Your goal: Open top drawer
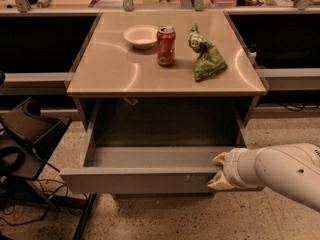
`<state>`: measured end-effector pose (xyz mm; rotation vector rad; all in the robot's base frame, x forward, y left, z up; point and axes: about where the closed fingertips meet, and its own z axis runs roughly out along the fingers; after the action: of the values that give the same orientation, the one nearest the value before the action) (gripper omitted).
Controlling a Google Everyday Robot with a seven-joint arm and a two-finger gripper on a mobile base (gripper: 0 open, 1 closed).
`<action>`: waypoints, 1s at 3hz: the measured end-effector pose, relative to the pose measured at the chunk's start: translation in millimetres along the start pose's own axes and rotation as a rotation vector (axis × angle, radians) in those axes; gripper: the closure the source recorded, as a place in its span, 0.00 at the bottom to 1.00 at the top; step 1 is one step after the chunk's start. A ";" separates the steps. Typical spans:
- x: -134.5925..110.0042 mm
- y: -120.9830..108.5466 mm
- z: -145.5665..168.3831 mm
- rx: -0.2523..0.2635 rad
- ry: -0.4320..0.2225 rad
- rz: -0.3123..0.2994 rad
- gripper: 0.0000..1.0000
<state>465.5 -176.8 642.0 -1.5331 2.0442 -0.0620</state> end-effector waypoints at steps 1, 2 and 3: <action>2.3 7.1 -1.2 0.002 -0.005 -0.001 1.00; 1.1 6.1 -3.5 0.002 -0.005 -0.001 1.00; 3.5 13.2 -4.8 0.004 -0.009 -0.003 1.00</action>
Offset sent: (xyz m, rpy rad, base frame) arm -0.2468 -0.0209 -0.1045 0.0846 -0.1025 0.0505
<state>451.1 -176.8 639.6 -1.5310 2.0334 -0.0600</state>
